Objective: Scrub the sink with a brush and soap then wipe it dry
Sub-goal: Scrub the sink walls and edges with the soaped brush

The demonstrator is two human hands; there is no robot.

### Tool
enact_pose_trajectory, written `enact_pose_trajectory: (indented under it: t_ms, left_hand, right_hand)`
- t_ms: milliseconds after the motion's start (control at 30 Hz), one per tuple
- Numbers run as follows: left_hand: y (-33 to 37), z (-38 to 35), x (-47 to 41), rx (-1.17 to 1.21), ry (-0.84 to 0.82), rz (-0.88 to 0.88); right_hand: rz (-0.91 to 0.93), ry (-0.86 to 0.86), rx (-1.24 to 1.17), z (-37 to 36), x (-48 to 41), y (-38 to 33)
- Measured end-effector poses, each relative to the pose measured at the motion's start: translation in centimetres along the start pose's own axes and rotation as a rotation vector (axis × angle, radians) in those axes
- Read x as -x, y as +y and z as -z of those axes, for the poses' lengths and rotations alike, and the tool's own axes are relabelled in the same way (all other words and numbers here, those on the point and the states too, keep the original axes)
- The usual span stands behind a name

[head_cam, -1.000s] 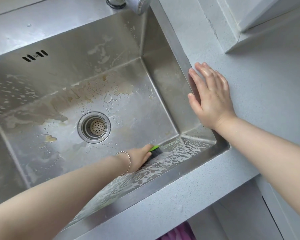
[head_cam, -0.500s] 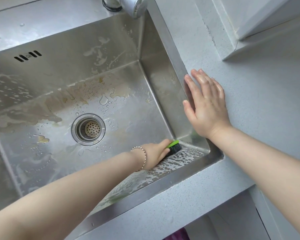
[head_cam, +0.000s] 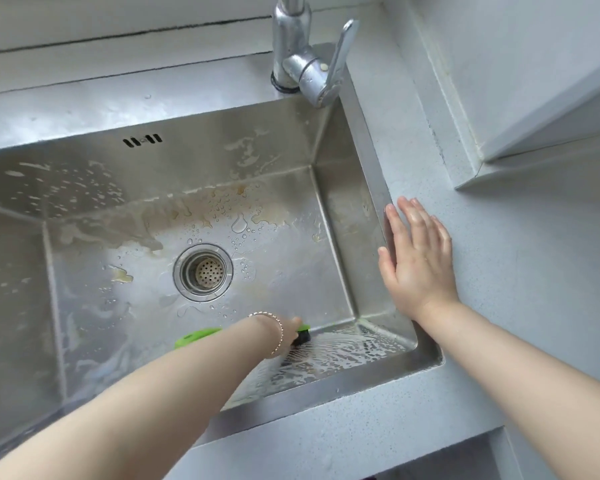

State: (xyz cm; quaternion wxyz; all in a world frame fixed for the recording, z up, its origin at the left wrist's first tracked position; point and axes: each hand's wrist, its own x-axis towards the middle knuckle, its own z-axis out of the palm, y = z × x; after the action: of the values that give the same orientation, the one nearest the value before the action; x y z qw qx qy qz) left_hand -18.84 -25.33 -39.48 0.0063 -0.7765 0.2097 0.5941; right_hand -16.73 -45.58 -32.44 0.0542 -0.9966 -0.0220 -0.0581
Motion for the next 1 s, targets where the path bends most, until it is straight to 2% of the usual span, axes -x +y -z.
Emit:
enact_pose_trajectory:
  t_ms: [67, 167, 233, 300, 367, 400, 500, 633, 800, 867, 900, 1000]
  left_hand:
    - [-0.9, 0.3, 1.5, 0.048, 0.092, 0.026]
    - [-2.3, 1.2, 4.3, 0.256, 0.422, 0.089]
    - [-3.5, 1.8, 6.2, 0.376, 0.579, 0.191]
    - [-4.7, 2.5, 7.9, 0.680, 0.690, 0.261]
    - [-5.6, 3.4, 9.4, 1.011, 0.800, 0.247]
    - [-6.3, 3.6, 10.6, 1.125, 0.857, 0.219]
    - [-8.0, 4.4, 13.9, 1.378, 0.994, 0.118]
    - [-12.6, 3.0, 18.2, 1.751, 0.960, 0.095]
    - [-18.9, -0.3, 23.0, 2.252, 0.800, -0.084]
    - [-21.3, -1.6, 24.4, 2.273, 0.818, -0.084]
    - [-22.9, -2.4, 25.5, 2.199, 0.856, -0.056]
    - [-27.0, -4.9, 27.7, 1.643, 1.086, 0.090]
  right_hand:
    - [-0.011, -0.016, 0.004, 0.2, 0.0, -0.3]
    - [-0.014, -0.071, 0.089, 0.7, -0.1, -1.0]
    - [-0.033, -0.137, 0.172, 1.2, -0.4, -2.2]
    - [-0.002, -0.187, 0.209, 2.1, -0.9, -4.4]
    - [0.100, -0.242, 0.121, 3.5, -1.4, -7.5]
    - [0.150, -0.301, 0.004, 4.2, -1.6, -9.9]
    - [0.198, -0.568, -0.307, 6.2, -2.0, -17.1]
    - [0.149, -0.696, -0.631, 8.4, -1.5, -27.6]
    - [0.133, -0.711, -0.666, 8.2, -1.4, -36.9]
    - [0.085, -0.766, -0.684, 7.3, -1.4, -40.5]
    - [0.075, -0.785, -0.710, 7.0, -1.4, -42.7]
    - [0.024, -0.743, -0.740, 6.1, -2.3, -46.9]
